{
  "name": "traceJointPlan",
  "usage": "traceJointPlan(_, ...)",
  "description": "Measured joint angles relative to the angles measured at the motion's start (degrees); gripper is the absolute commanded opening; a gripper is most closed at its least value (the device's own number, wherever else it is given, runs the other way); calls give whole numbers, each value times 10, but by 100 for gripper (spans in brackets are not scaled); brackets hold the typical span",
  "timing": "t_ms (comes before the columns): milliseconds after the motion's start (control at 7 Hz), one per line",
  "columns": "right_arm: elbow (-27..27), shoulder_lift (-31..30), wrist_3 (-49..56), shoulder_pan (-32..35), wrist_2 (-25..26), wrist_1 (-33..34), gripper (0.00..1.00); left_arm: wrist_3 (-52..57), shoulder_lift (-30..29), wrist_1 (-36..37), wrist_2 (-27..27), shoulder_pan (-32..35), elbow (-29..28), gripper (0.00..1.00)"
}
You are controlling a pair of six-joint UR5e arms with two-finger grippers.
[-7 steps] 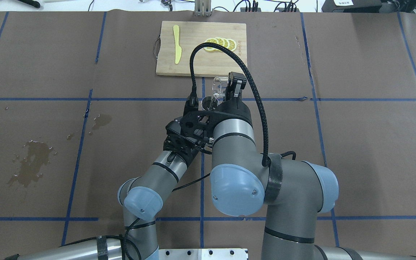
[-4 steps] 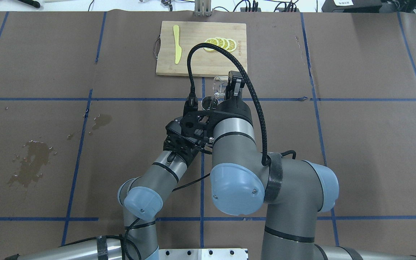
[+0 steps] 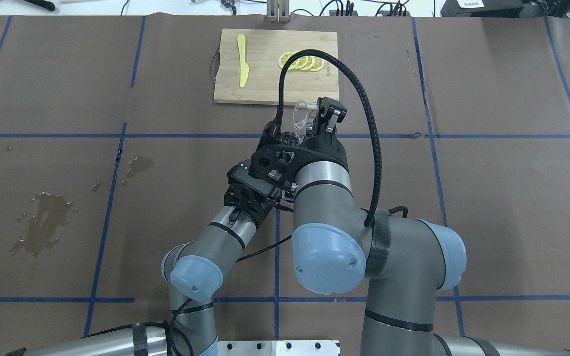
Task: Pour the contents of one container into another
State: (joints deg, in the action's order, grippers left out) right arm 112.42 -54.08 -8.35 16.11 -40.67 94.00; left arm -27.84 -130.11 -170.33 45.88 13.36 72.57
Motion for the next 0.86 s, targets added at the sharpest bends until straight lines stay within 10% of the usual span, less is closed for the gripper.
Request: traceJointPlan(857,32,-115,-276,22,-37,-134,0,30,125,-46,-5,31,102,0)
